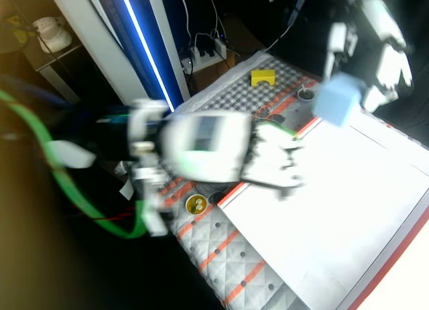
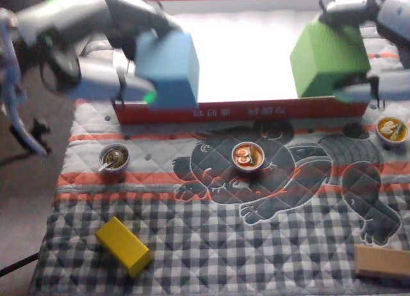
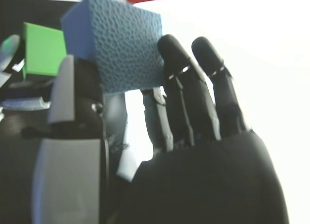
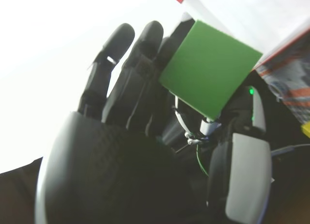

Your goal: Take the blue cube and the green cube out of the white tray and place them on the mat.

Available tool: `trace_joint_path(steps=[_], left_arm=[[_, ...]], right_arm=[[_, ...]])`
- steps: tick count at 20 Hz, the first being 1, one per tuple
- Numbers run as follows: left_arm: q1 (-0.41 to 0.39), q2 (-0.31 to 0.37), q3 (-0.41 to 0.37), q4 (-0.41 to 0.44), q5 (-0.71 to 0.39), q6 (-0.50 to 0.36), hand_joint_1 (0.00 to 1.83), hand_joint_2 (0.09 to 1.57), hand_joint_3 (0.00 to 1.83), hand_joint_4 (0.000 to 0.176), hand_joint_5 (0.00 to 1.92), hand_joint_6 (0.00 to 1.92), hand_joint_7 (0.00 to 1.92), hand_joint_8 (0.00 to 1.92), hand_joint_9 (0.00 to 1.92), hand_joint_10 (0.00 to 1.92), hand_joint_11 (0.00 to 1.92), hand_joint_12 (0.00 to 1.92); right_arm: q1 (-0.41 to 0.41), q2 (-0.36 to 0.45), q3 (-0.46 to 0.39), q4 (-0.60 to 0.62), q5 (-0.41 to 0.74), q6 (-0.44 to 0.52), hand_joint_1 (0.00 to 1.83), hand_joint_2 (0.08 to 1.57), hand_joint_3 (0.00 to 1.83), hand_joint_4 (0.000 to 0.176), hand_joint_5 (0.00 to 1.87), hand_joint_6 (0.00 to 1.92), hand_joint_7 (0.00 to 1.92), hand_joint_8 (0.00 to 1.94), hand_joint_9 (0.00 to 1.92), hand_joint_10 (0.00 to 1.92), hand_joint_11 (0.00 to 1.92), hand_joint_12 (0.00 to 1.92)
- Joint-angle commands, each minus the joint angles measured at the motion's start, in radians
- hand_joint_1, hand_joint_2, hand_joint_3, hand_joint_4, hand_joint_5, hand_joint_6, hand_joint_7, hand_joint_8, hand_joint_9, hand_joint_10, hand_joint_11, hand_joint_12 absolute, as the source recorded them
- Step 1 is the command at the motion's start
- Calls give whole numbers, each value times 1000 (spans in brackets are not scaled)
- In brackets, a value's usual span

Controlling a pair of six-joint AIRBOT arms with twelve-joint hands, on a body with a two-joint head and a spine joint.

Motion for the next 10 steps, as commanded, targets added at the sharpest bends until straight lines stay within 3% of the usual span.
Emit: trace_joint_path(steps=[1, 2, 3, 4, 6, 7, 8, 10], left_arm=[[3, 13, -16, 12, -150, -8, 1218, 1204, 0, 0, 920, 879, 726, 1568, 413, 1557, 144, 1878], [28, 27, -42, 24, -160, -8, 1211, 1221, 1, 0, 876, 931, 708, 1617, 408, 1727, 269, 1912], [46, 36, -62, 28, -165, -8, 1218, 1200, 0, 0, 834, 1133, 788, 1362, 393, 1740, 223, 1901], [71, 38, -73, 28, -163, -8, 1222, 1195, 0, 0, 938, 882, 742, 1514, 410, 1622, 185, 1854], [93, 26, -74, 28, -145, -8, 1222, 1186, 0, 0, 968, 828, 742, 1522, 439, 1537, 184, 1833], [102, 18, -71, 26, -135, -8, 1226, 1184, 0, 0, 987, 801, 726, 1533, 485, 1505, 212, 1804], [110, 8, -67, 26, -125, -8, 1230, 1177, 0, 0, 1003, 770, 741, 1516, 535, 1448, 234, 1718], [120, -11, -58, 21, -112, -8, 1241, 1150, 0, 0, 1041, 694, 809, 1434, 549, 1368, 196, 1546]], right_arm=[[-2, 7, -16, 15, 184, -1, 1004, 1205, 2, 30, 802, 1251, 970, 4, 890, 0, 346, 984], [-31, 22, -38, 18, 212, 3, 1004, 1209, 1, 20, 796, 1261, 990, 7, 912, 8, 375, 1004], [-61, 29, -51, 25, 238, 10, 986, 1207, 0, 64, 800, 1255, 1041, 21, 1006, 55, 422, 1302], [-102, 31, -59, 38, 266, 30, 979, 1207, 1, 76, 796, 1260, 992, 5, 954, 29, 425, 1236], [-138, 31, -59, 53, 276, 49, 989, 1219, 0, 38, 781, 1284, 945, 0, 928, 5, 503, 1034], [-151, 30, -59, 58, 276, 55, 995, 1214, 0, 33, 790, 1270, 947, 2, 925, 2, 524, 909], [-175, 25, -58, 60, 276, 64, 1000, 1219, 0, 15, 783, 1281, 935, 0, 904, 0, 534, 809], [-210, 17, -58, 60, 276, 76, 1032, 1196, 0, 0, 823, 1220, 924, 0, 870, 0, 525, 765]])
